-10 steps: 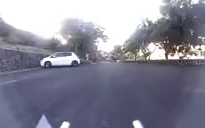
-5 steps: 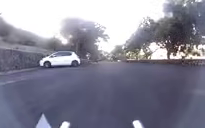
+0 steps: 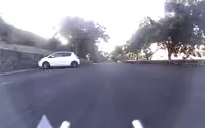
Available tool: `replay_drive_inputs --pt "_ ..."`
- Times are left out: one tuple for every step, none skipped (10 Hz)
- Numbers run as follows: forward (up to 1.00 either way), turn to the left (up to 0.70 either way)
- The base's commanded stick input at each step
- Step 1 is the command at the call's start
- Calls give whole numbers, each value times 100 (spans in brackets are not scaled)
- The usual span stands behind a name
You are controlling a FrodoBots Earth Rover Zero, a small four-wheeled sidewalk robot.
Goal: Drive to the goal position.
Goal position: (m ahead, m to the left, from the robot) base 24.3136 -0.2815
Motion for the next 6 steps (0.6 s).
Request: replay_drive_inputs --pt "50 0" --pt "50 0" --pt "50 0" --pt "50 0" --pt "50 0" --pt "50 -23"
